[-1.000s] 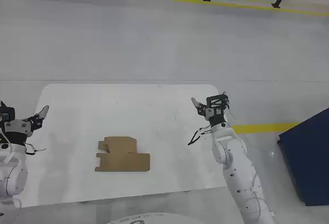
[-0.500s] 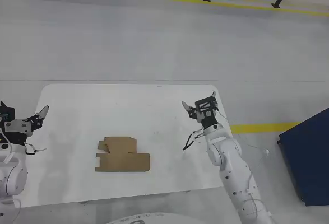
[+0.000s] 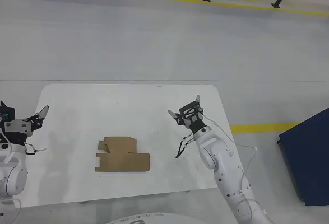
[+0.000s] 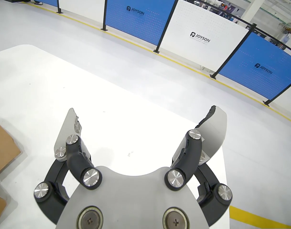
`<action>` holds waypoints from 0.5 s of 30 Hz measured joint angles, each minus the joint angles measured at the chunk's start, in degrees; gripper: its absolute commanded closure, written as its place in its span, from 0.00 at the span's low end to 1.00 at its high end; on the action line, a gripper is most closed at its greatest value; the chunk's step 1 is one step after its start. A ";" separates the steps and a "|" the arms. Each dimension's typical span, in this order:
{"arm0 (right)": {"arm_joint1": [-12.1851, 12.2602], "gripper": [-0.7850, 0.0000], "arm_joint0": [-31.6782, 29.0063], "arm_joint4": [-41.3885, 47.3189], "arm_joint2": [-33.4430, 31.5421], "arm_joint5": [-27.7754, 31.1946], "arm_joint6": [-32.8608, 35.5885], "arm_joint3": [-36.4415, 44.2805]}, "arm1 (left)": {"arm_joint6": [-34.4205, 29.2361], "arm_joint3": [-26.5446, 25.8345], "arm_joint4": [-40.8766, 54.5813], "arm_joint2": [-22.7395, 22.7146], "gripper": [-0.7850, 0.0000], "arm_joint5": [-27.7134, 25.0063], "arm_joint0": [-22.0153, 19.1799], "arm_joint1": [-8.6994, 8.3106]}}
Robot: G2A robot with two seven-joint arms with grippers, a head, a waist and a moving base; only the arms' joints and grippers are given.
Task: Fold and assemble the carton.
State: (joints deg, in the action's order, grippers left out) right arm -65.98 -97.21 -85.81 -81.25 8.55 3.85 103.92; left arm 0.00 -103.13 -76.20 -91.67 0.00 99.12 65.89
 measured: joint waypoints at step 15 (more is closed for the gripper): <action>-2.75 0.00 11.46 -22.21 24.78 7.25 10.36 -10.05 | 0.00 0.00 0.00 0.00 0.00 0.00 0.00 0.00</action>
State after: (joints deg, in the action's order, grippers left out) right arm -68.73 -85.75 -108.01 -56.47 15.80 14.21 93.87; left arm 0.00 -103.13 -76.20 -91.67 0.00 99.12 65.89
